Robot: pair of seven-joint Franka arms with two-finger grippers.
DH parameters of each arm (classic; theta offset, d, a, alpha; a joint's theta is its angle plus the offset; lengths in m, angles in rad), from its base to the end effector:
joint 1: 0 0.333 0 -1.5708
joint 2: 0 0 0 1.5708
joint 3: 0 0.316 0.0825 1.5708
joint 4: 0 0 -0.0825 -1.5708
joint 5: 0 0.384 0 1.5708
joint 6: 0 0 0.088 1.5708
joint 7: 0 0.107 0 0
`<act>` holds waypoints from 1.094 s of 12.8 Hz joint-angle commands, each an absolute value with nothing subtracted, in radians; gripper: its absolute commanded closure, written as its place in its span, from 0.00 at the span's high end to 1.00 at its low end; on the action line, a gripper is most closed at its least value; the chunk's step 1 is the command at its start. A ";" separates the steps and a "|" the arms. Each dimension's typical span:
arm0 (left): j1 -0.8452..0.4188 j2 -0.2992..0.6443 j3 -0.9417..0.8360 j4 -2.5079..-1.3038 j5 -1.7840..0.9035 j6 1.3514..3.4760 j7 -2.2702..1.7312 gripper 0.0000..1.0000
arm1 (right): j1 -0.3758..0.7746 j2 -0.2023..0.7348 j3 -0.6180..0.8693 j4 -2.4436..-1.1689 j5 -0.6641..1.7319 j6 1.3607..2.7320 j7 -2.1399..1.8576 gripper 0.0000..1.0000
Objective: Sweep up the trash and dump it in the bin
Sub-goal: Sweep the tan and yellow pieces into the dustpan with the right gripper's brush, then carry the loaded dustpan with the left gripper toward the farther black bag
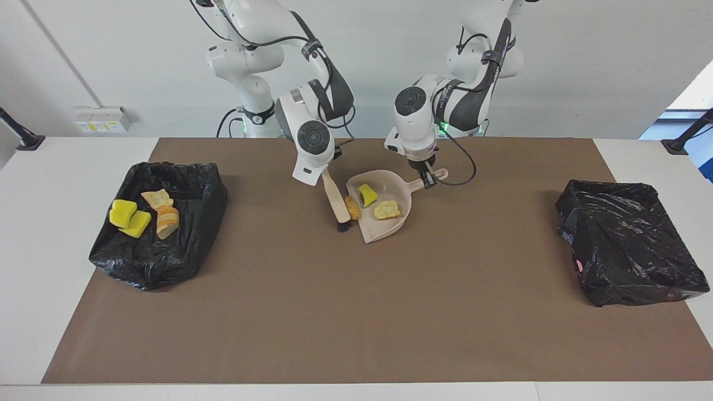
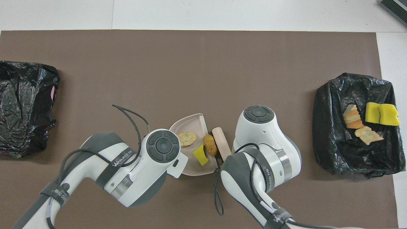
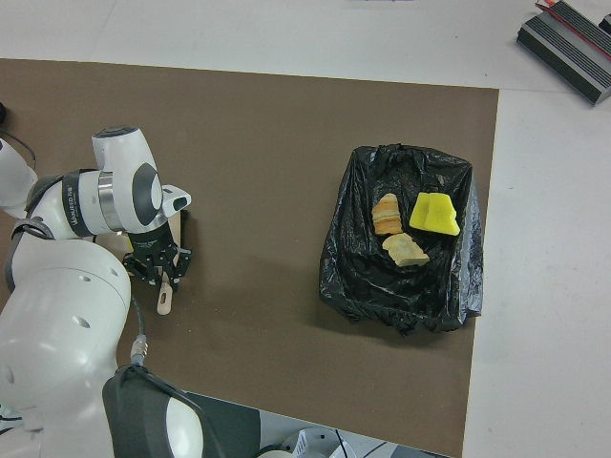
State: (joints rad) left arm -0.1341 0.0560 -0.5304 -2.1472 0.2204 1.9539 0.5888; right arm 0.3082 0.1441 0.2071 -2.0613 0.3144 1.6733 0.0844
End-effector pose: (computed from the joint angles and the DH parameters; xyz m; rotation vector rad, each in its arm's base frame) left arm 0.4176 -0.3072 0.3629 -2.2889 1.8575 0.3451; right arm 0.4292 0.2762 0.3421 -2.8181 -0.4531 0.8831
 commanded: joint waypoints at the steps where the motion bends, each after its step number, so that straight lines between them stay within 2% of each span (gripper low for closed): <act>1: -0.114 0.034 -0.531 -2.169 0.213 1.956 0.587 0.00 | 0.342 0.097 0.209 -2.097 0.457 1.689 0.150 0.00; 5: -0.095 0.041 -0.531 -2.168 0.213 1.989 0.670 0.00 | 0.310 0.059 0.196 -2.040 0.446 1.641 0.187 0.00; 11: -0.097 0.041 -0.482 -2.157 0.213 2.051 0.853 0.00 | 0.293 -0.075 0.199 -2.011 0.164 1.548 0.446 0.00; 14: -0.110 0.005 -0.367 -2.145 0.213 2.080 0.980 0.00 | 0.362 -0.147 0.209 -2.084 0.182 1.558 0.540 0.00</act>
State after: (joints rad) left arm -0.1002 0.0521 -0.4384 -2.1421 0.2211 2.0619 0.8970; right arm 0.3186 -0.0906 0.1986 -2.0239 0.1895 1.5393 0.4735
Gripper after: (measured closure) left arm 0.670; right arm 0.740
